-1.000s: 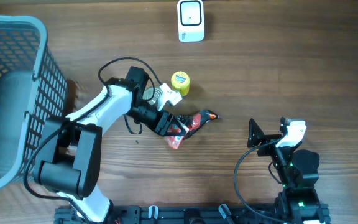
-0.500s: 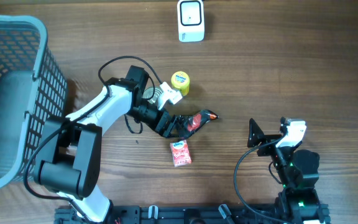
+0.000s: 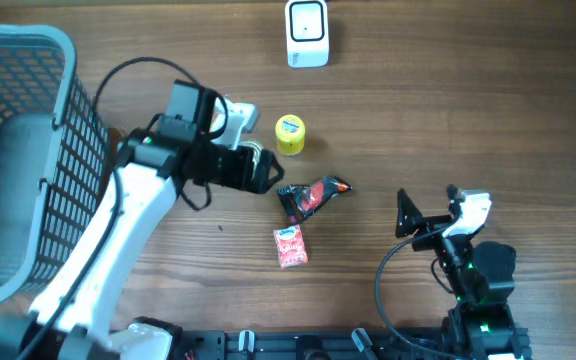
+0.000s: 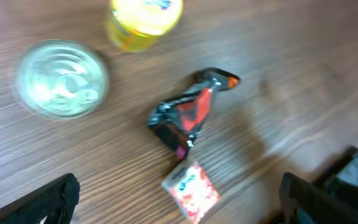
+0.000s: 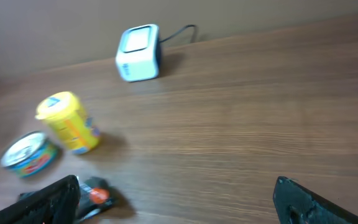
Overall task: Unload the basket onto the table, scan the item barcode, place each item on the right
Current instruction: 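Retract the left arm beside the basket and move the right arm in, then lower the right gripper onto the Kleenex tissue pack and grasp it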
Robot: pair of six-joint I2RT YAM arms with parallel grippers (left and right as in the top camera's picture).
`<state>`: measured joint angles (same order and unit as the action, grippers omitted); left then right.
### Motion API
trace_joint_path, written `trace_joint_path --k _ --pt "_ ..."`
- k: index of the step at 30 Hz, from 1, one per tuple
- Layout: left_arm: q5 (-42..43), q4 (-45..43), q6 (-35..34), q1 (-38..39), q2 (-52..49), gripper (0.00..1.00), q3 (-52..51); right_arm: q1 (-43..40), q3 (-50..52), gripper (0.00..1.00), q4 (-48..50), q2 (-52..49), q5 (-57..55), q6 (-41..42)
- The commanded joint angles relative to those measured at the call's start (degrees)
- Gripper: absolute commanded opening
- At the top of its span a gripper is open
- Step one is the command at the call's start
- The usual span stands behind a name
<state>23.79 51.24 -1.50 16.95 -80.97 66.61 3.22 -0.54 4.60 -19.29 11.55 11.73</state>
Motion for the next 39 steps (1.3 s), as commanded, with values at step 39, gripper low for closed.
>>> trace_joint_path --k 39 --pt "-44.5 2.0 -21.5 0.5 33.5 1.00 0.9 7.9 -76.8 1.00 -38.5 -67.6 42.3 -46.5"
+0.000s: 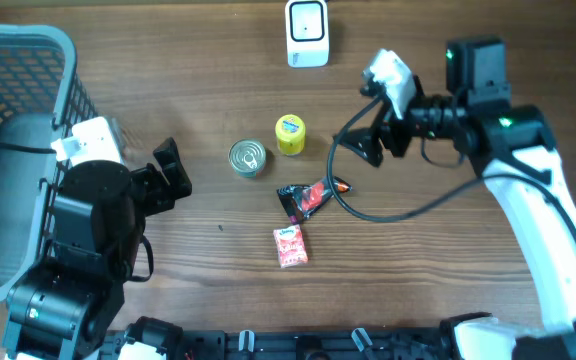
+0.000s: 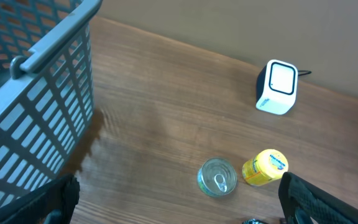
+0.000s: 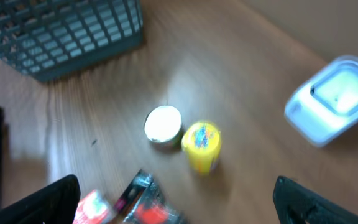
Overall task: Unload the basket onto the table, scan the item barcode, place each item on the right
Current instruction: 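Lower the right gripper onto the Kleenex tissue pack and grasp it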
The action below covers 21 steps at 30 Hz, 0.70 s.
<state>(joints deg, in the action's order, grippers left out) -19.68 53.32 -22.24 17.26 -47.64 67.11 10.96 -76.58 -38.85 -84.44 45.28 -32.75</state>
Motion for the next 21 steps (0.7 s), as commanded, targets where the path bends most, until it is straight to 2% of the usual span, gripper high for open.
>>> trace_joint_path --k 1,3,6,8,9,11,12,16,20,21 --pt "-1.0 -0.1 -0.7 0.2 0.2 1.00 0.4 0.6 -0.9 1.00 12.9 -3.5 14.4 2.0" --pt "-1.0 -0.1 -0.7 0.2 0.2 1.00 0.4 1.8 -1.0 1.00 19.7 -3.6 19.6 3.4" --pt "-2.0 0.0 -0.7 0.2 0.2 1.00 0.4 5.0 -2.9 1.00 19.7 -3.6 17.2 0.4" --pt "-3.5 0.1 -0.7 0.2 0.2 1.00 0.4 9.0 -4.1 1.00 10.3 -3.6 10.1 -10.5" --pt "-4.0 0.1 -0.7 0.2 0.2 1.00 0.4 12.4 -4.6 1.00 2.3 -3.7 1.1 -18.8" --pt "-4.0 0.1 -0.7 0.2 0.2 1.00 0.4 18.1 -4.7 0.93 -5.2 -3.7 -11.8 -29.1" --pt "-4.2 0.1 -0.7 0.2 0.2 1.00 0.4 21.4 -4.7 0.92 -6.3 -3.7 -17.2 -29.7" --pt "-4.2 0.9 -0.7 0.2 0.2 1.00 0.4 29.1 -4.6 0.95 -19.7 -4.3 -20.0 -37.7" --pt "-4.2 2.8 -0.7 0.2 0.2 1.00 0.4 29.9 -4.0 0.95 -25.3 -6.0 -21.5 -40.8" --pt "-4.2 3.2 -0.7 0.2 0.2 1.00 0.4 29.9 -3.5 0.99 -24.7 -6.3 -21.2 -40.8"
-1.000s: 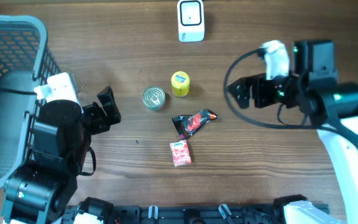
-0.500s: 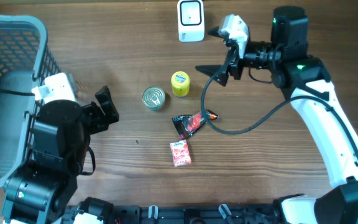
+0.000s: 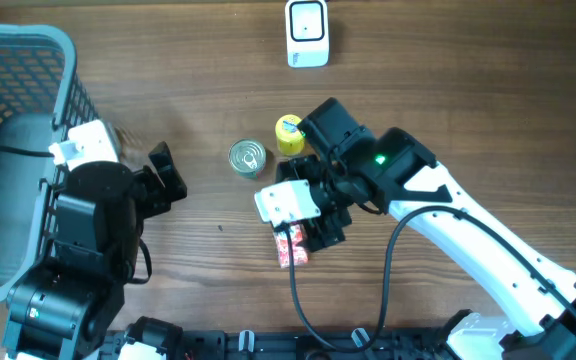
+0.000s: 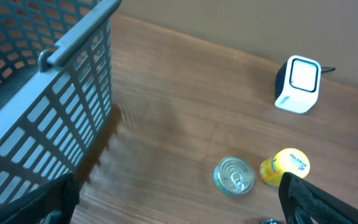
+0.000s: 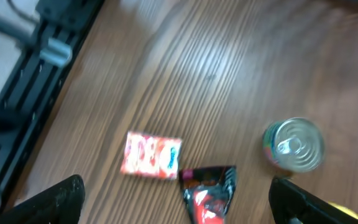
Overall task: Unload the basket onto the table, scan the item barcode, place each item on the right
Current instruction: 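Lower the right gripper onto the Kleenex tissue pack and grasp it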
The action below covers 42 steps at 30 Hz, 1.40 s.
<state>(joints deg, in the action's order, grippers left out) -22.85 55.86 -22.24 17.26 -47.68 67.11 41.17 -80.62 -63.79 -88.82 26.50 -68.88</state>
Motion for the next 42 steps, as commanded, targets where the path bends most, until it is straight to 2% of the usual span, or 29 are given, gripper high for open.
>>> trace_joint_path --k 1,6,12,16,19,28,36,42 --pt "-1.0 0.8 -0.8 0.2 0.2 1.00 0.4 -0.3 1.0 1.00 0.9 -2.3 -2.1 -4.6" --pt "-1.0 0.8 -0.7 0.2 0.2 1.00 0.4 -0.8 4.1 1.00 6.9 -8.4 -2.8 -4.4" --pt "-1.0 2.3 -0.7 0.2 0.2 1.00 0.4 -1.0 4.3 1.00 8.6 -13.7 -3.4 -1.1" --pt "-1.0 2.4 -0.7 0.2 0.2 1.00 0.4 -0.9 6.6 1.00 12.5 -14.1 -1.9 2.6" --pt "-1.0 2.7 -0.7 0.2 0.2 1.00 0.4 -0.9 12.3 1.00 17.7 -14.1 -2.1 4.6" --pt "-1.0 3.0 -0.7 0.2 0.2 1.00 0.4 -0.1 15.6 1.00 16.8 -14.1 -2.6 4.3" --pt "-1.0 3.0 -0.7 0.2 0.2 1.00 0.4 6.2 19.6 1.00 20.3 -14.1 -7.1 4.7" --pt "-1.0 4.1 -0.7 0.2 0.2 1.00 0.4 8.1 21.7 1.00 26.6 -14.1 -9.9 9.4"
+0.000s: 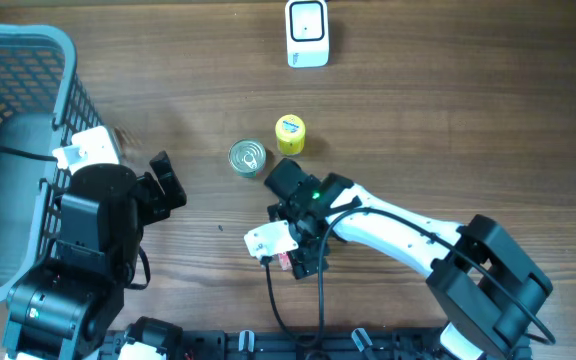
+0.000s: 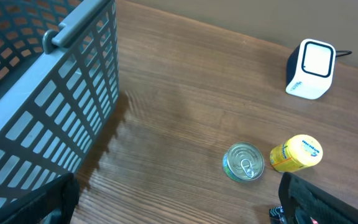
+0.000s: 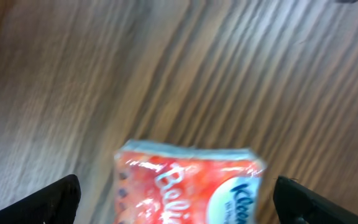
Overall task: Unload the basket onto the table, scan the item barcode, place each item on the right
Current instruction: 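Lower the right gripper onto the Kleenex tissue pack and grasp it, then lift the tissue pack and hold it in front of the scanner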
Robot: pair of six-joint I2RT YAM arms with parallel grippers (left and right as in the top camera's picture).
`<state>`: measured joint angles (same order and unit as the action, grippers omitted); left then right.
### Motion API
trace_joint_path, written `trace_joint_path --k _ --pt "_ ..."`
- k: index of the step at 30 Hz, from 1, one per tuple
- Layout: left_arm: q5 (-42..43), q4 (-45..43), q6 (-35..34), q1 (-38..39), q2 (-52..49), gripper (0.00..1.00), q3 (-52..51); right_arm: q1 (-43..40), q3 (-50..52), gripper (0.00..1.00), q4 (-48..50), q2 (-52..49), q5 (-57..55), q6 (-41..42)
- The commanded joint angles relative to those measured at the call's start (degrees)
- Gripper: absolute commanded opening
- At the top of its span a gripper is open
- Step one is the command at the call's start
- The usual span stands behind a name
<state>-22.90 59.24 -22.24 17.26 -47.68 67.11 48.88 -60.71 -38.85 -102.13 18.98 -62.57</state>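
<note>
A red tissue pack [image 3: 188,183] lies flat on the wooden table and fills the lower right wrist view. My right gripper [image 3: 176,204] is open, low over the pack, with one finger on each side of it. From overhead, that gripper [image 1: 293,250] covers nearly all of the pack [image 1: 282,262]. The white scanner [image 1: 308,33] stands at the far edge. My left gripper [image 1: 163,183] is open and holds nothing, back beside the basket.
A grey mesh basket [image 1: 28,60] fills the left side. A silver can [image 1: 247,158] and a yellow bottle [image 1: 290,134] stand just beyond the right arm. A black snack packet is mostly hidden under that arm. The left wrist view shows the basket wall [image 2: 55,106].
My right gripper was higher, with the tissue pack and snack packet both in its view. Now it is close above the tissue pack, fingers on either side. The left arm has barely shifted.
First my left arm was stretched out over the can near the items while the right arm rested at the near right. Then the left arm was back by the basket and the right arm was out near the scanner. The right arm then stood over the packets, and now low over the tissue pack.
</note>
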Motion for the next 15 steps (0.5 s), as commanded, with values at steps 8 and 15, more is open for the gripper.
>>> trace_joint_path --k 8,15 --pt "-1.0 1.2 -0.7 0.2 0.2 1.00 0.4 0.4 2.1 0.99 3.1 -2.0 -3.0 3.4" --pt "-1.0 1.3 -0.7 0.2 0.2 1.00 0.4 0.4 2.1 0.93 5.7 -4.6 -2.7 4.2"
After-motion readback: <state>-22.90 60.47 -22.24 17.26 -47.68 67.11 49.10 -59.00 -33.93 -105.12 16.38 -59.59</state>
